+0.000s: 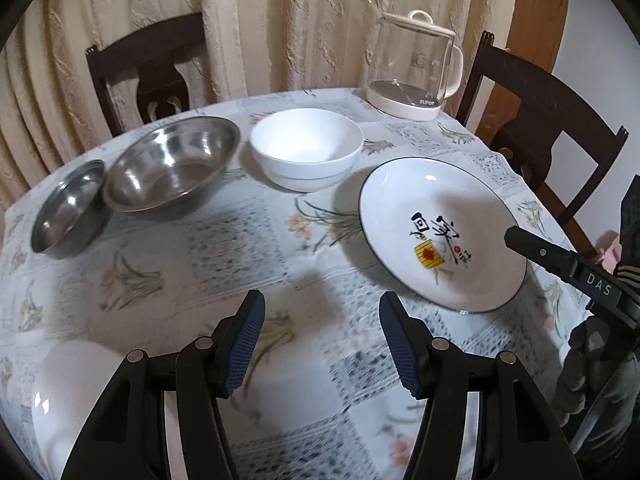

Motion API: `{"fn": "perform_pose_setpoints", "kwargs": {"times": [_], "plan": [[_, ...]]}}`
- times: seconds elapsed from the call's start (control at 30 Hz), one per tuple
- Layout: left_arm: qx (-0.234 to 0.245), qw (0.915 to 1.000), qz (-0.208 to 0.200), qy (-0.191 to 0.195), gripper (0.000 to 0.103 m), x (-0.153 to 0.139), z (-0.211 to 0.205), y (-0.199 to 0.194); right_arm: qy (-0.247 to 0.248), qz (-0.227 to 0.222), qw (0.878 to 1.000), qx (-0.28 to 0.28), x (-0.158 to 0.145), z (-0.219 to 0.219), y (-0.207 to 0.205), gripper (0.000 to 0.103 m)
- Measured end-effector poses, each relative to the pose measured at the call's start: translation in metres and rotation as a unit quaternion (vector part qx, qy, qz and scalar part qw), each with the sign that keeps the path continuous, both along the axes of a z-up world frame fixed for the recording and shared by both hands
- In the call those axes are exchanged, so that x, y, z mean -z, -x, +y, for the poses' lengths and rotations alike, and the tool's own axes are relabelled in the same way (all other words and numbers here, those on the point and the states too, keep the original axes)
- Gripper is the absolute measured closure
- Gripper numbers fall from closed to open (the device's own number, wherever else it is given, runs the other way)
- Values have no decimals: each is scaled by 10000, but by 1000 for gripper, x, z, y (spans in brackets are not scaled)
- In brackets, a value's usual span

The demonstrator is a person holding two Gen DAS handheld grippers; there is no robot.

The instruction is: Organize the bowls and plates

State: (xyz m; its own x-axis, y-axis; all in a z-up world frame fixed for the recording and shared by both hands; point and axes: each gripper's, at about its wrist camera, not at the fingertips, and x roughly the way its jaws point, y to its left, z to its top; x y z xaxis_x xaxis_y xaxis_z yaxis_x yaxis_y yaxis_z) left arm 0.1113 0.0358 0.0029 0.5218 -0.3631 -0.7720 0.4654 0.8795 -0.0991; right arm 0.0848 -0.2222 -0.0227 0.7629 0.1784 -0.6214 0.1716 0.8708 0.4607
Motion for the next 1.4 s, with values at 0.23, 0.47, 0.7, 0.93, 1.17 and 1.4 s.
{"fn": "perform_pose_setpoints", "kwargs": {"times": [0.23,0.47,0.7,0.93,1.17,1.4], "plan": [[130,9995,273,101,50,6,-21,-20,11,121,9999,3,6,-9,-17,49],[244,9974,606,303,66,13,-39,-41,23,119,9999,-42,8,-13,-26,53],[220,9955,853,364,71,24,-53,-56,-40,157,9998,-115,12,-15,-28,56],[197,9951,912,338,71,35,-63,-66,-74,254,9995,-197,16,-15,-33,57],[296,9954,845,354,71,40,-75,-69,-90,339,9990,-273,19,-14,-36,58],[359,9976,572,120,71,41,-79,-64,428,334,9982,-267,15,-2,-35,58]]}}
